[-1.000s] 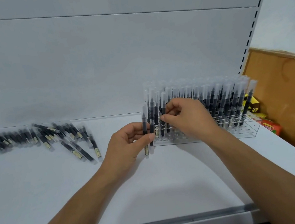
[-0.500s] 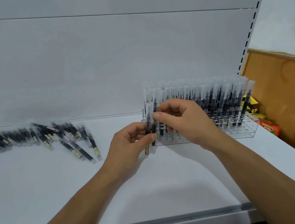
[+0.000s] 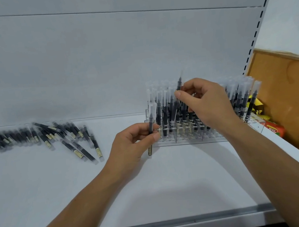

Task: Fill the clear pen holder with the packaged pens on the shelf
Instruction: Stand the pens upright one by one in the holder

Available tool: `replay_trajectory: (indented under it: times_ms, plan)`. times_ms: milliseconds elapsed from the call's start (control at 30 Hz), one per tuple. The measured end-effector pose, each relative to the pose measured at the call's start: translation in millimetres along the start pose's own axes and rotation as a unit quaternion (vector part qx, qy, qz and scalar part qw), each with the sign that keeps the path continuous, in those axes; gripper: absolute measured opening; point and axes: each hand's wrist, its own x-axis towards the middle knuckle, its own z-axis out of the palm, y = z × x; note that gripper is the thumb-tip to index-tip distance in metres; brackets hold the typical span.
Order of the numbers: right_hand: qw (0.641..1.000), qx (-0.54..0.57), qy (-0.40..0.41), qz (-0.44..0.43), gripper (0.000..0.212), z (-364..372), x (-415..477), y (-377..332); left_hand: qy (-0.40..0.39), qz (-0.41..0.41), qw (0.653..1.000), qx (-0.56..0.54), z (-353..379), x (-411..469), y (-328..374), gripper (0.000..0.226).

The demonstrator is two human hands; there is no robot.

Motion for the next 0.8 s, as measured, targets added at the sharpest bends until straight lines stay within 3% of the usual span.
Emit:
replay_trajectory:
  times_ms: [200,367,800]
  plan:
    - [1.0,-0.021,-0.004,-0.008,0.01,7,3,5,-0.002,0.0,1.0,-0.004,-1,0,-1,0.018]
    - [0.994,-0.088,-0.068,0.022,0.01,12,-2,14,-0.006,0.005,1.0,0.002,-2,0,-1,0.018]
    - [0.99,-0.121,-0.061,0.024,0.016,12,-6,8,-0.007,0.004,1.0,-0.012,-1,1,-3,0.018]
